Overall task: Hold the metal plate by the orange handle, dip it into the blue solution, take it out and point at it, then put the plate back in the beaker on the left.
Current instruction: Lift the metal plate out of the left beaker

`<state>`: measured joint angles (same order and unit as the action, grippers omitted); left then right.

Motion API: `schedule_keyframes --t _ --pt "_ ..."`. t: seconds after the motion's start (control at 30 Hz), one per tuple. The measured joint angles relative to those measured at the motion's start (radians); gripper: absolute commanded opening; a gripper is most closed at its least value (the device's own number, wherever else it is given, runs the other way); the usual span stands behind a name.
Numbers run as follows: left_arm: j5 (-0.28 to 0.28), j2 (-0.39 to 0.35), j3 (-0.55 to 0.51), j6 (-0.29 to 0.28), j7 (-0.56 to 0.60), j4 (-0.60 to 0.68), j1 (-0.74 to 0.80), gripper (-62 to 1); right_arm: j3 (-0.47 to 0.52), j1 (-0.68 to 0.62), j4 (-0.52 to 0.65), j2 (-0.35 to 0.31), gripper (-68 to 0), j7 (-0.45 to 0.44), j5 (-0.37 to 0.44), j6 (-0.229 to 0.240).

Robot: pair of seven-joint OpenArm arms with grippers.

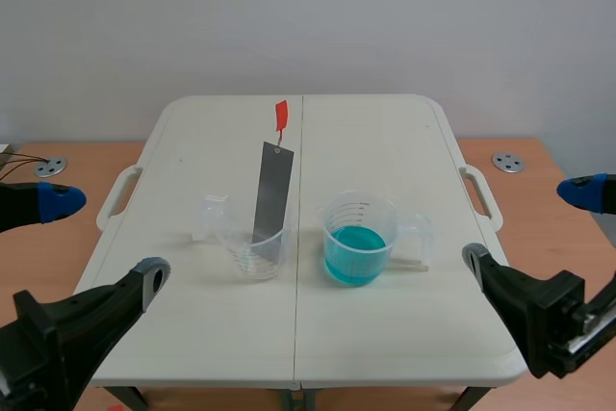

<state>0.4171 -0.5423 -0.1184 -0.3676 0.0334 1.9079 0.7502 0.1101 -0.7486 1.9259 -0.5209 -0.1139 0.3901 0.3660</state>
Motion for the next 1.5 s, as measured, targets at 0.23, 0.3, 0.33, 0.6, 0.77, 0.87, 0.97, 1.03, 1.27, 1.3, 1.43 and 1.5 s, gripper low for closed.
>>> schedule_keyframes --t 0.23,0.3,0.33,0.6,0.77,0.87,0.97,1.03,1.27,1.3,1.43,1.5 --pt "0.0 0.0 0.0 0.0 0.0 0.0 0.0 1.4 0.0 0.0 0.0 0.0 -1.2 0.0 -0.009 0.0" --pt "0.0 0.0 0.0 0.0 0.0 0.0 0.0 1.4 0.0 0.0 0.0 0.0 -1.2 0.0 -0.009 0.0" --pt "0.0 0.0 0.0 0.0 0.0 0.0 0.0 1.4 0.0 0.0 0.0 0.0 -1.2 0.0 -0.009 0.0" --pt "0.0 0.005 0.0 0.0 0.0 0.0 0.0 1.4 0.0 0.0 0.0 0.0 -1.2 0.0 -0.008 0.0" --pt "0.0 0.005 0.0 0.0 0.0 0.0 0.0 1.4 0.0 0.0 0.0 0.0 -1.2 0.0 -0.008 0.0" --pt "0.0 0.005 0.0 0.0 0.0 0.0 0.0 1.4 0.0 0.0 0.0 0.0 -1.2 0.0 -0.008 0.0" --pt "0.0 0.005 0.0 0.0 0.0 0.0 0.0 1.4 0.0 0.0 0.0 0.0 -1.2 0.0 -0.008 0.0" --pt "0.0 0.005 0.0 0.0 0.0 0.0 0.0 1.4 0.0 0.0 0.0 0.0 -1.2 0.0 -0.008 0.0" --pt "0.0 0.005 0.0 0.0 0.0 0.0 0.0 1.4 0.0 0.0 0.0 0.0 -1.2 -0.016 -0.008 0.0" --pt "0.0 0.005 0.0 0.0 0.0 0.0 0.0 1.4 0.0 0.0 0.0 0.0 -1.2 -0.016 -0.008 0.0" --pt "0.0 0.005 0.0 0.0 0.0 0.0 0.0 1.4 0.0 0.0 0.0 0.0 -1.2 -0.016 -0.008 0.0" --pt "0.0 0.005 0.0 0.0 0.0 0.0 0.0 1.4 0.0 0.0 0.0 0.0 -1.2 -0.016 -0.008 0.0"
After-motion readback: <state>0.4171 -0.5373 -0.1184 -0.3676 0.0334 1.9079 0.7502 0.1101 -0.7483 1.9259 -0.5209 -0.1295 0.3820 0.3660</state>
